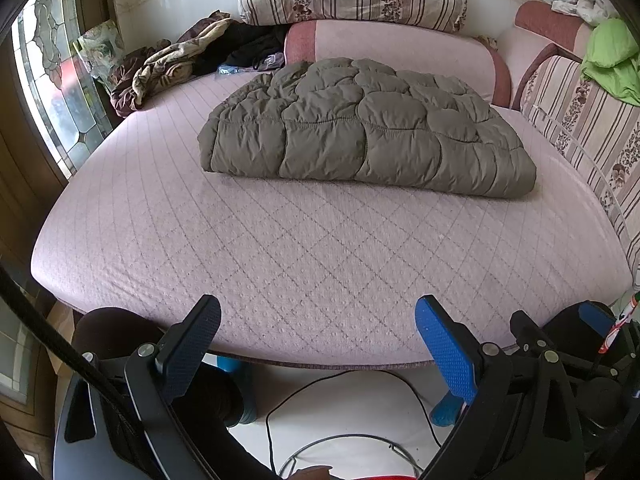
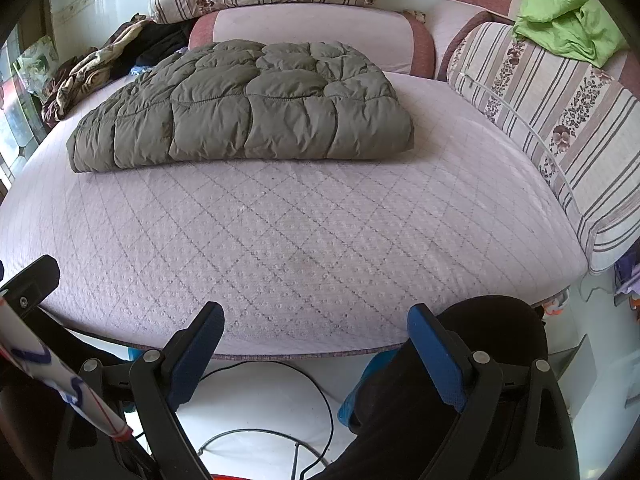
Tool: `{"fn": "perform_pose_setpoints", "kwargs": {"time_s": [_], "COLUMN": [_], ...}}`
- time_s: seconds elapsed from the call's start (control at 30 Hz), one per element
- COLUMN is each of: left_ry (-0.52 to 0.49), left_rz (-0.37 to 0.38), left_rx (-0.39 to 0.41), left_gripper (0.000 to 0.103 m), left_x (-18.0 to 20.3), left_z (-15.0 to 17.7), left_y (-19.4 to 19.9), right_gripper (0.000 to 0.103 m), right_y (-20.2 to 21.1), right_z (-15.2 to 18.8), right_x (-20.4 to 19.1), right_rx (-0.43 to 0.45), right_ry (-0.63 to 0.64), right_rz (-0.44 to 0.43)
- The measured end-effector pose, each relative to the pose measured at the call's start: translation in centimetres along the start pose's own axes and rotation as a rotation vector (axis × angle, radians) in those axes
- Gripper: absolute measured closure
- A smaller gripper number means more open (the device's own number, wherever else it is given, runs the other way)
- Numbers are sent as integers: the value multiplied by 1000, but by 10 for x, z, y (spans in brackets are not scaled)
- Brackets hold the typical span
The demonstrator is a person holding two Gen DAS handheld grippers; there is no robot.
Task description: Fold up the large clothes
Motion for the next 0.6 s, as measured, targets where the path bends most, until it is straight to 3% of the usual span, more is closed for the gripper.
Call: {"fn": "perform_pose_setpoints", "kwargs": {"time_s": [0.6], "left_ry": [-8], "left_rz": [-3], "left_rx": [-1], "left_gripper": [6], "left_x": [0], "left_z": [-1], "left_y": [0], "right_gripper": [8], "right_y": [4], "right_z": [-5], "right_x": [-1], "right_rx": [36], "right_ry": [8], "right_rz": [-2]}}
Point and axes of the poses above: each gripper's, at about its wrist camera, not at the fingertips, and y roughly against the way its jaws point, x to its right, z to its underside, the point moved 5 cm from there along -y, roughly the way its jaws point, and after that the axes turned 10 degrees about -y, right-handed, at the moved point
